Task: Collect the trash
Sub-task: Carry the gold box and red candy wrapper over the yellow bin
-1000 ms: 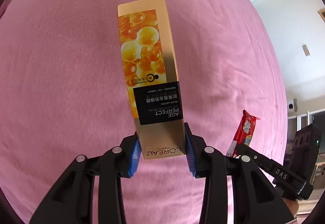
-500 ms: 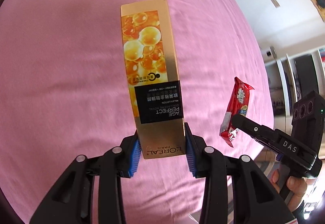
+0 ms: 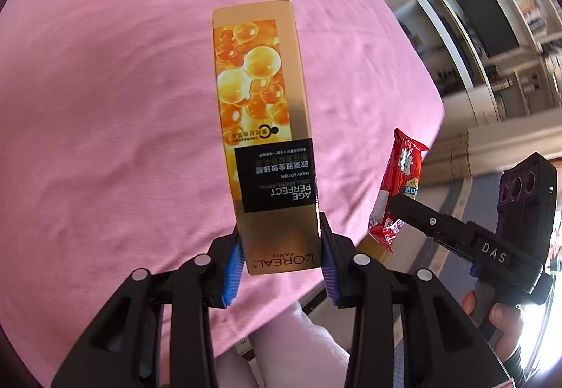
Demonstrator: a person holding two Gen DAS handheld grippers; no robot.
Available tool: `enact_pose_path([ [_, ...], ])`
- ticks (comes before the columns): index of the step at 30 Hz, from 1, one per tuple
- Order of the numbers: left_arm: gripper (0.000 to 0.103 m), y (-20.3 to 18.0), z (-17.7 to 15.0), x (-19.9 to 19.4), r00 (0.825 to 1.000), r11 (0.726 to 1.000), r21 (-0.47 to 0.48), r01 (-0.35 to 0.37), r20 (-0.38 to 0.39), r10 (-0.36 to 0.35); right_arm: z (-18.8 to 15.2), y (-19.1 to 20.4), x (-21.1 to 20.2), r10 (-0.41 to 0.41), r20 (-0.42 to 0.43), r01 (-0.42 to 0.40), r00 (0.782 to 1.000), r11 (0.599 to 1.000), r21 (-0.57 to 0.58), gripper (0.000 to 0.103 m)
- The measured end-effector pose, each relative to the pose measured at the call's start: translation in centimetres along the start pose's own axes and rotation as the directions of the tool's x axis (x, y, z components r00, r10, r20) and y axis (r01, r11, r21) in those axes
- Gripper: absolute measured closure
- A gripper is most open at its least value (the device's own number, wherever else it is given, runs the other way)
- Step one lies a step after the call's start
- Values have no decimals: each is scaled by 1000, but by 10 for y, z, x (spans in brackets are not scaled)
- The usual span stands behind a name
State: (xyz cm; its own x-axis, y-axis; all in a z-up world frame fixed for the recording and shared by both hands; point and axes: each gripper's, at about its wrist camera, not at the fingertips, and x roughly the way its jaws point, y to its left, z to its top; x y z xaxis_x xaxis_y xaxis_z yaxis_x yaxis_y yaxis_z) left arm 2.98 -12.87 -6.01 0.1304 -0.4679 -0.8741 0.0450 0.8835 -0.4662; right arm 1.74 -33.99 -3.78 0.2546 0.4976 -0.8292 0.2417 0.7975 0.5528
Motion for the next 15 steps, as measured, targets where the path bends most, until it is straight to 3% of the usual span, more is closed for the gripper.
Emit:
enact_pose_path([
  [8, 65, -135, -4, 71, 992, 987, 155, 51, -119, -32, 11, -118, -86, -28, 101, 14, 994, 989, 144, 80],
  [15, 65, -246, -30, 146, 968, 958, 257, 124, -246, -60, 3, -228, -137, -81, 141, 40, 987, 960, 276, 80],
])
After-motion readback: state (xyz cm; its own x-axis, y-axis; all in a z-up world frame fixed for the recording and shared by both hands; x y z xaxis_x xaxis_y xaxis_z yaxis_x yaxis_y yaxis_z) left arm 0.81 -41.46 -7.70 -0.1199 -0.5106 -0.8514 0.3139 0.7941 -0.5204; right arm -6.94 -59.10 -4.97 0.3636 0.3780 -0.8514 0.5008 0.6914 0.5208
